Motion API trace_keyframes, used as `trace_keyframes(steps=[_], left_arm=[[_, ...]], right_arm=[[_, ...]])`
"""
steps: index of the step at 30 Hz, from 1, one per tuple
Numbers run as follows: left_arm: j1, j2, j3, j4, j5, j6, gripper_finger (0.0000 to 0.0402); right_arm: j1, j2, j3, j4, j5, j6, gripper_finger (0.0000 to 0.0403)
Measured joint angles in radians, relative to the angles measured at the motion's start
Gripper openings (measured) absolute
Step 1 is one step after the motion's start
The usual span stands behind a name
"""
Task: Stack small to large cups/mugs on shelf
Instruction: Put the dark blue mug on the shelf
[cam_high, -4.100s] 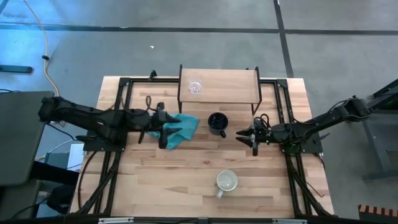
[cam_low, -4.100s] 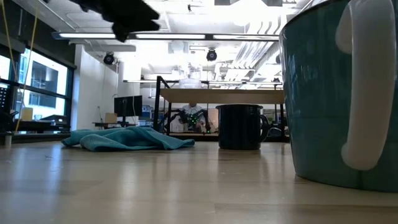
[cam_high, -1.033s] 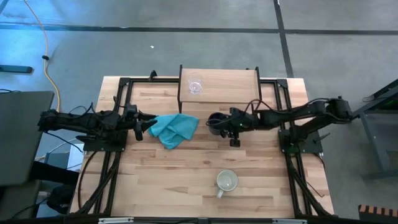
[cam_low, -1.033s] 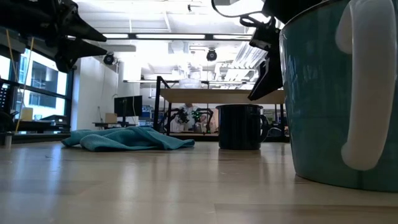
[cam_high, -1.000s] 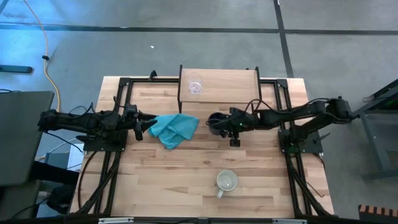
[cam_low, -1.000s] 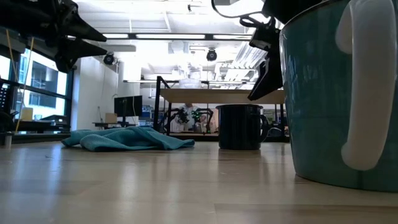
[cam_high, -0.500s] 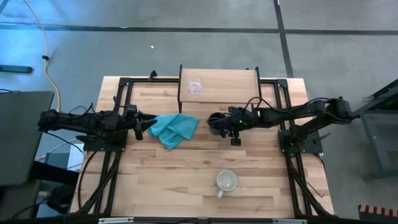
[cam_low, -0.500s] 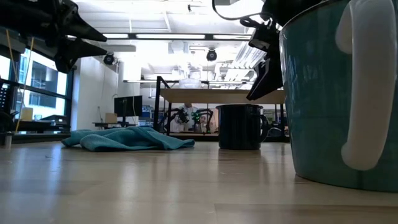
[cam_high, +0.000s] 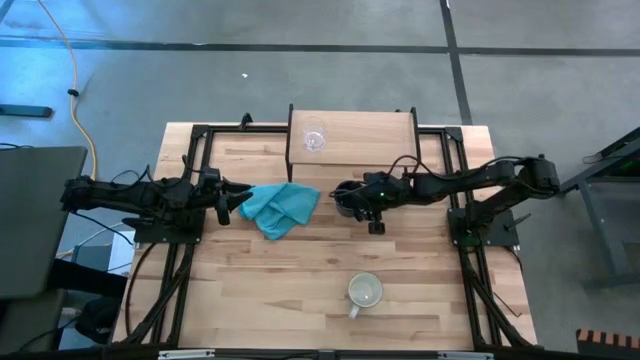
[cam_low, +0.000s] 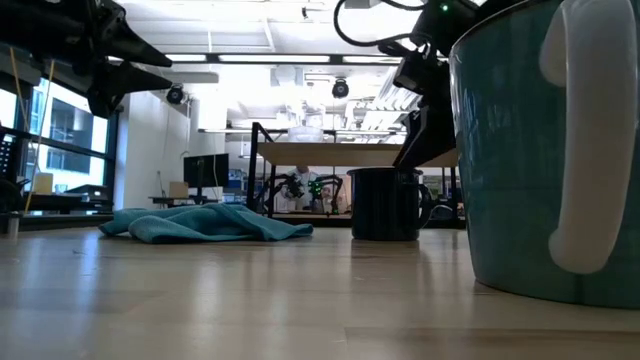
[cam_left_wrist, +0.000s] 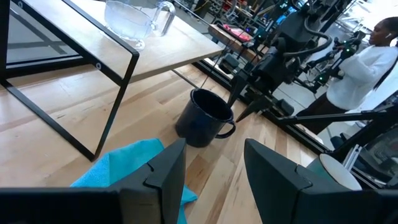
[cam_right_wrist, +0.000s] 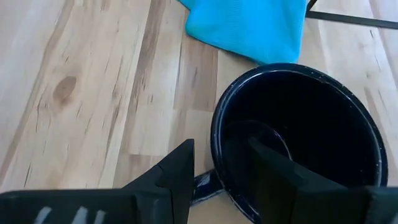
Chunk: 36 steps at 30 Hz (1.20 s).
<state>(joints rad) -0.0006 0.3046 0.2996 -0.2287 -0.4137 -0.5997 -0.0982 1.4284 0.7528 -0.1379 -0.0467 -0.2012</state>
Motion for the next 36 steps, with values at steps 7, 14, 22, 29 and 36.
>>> trace_keyframes(steps=[7, 14, 22, 29, 36], left_arm=[[0.000, 0.000, 0.000, 0.000, 0.000, 0.000, 0.0152], [0.000, 0.000, 0.000, -0.001, 0.000, -0.010, 0.0152], [0.000, 0.000, 0.000, -0.001, 0.000, -0.011, 0.0152], [0.000, 0.000, 0.000, -0.001, 0.000, -0.011, 0.0152], [0.000, 0.000, 0.000, -0.001, 0.001, -0.011, 0.0152]], right_arm=[[0.000, 0.000, 0.000, -0.015, -0.005, 0.000, 0.0123], [-0.001, 0.000, 0.000, -0.030, -0.006, 0.012, 0.0096], [-0.012, 0.000, 0.000, -0.033, 0.004, 0.039, 0.0051], [-0.013, -0.001, 0.000, -0.036, 0.011, 0.045, 0.0007], [-0.013, -0.001, 0.000, -0.036, 0.021, 0.045, 0.0004]])
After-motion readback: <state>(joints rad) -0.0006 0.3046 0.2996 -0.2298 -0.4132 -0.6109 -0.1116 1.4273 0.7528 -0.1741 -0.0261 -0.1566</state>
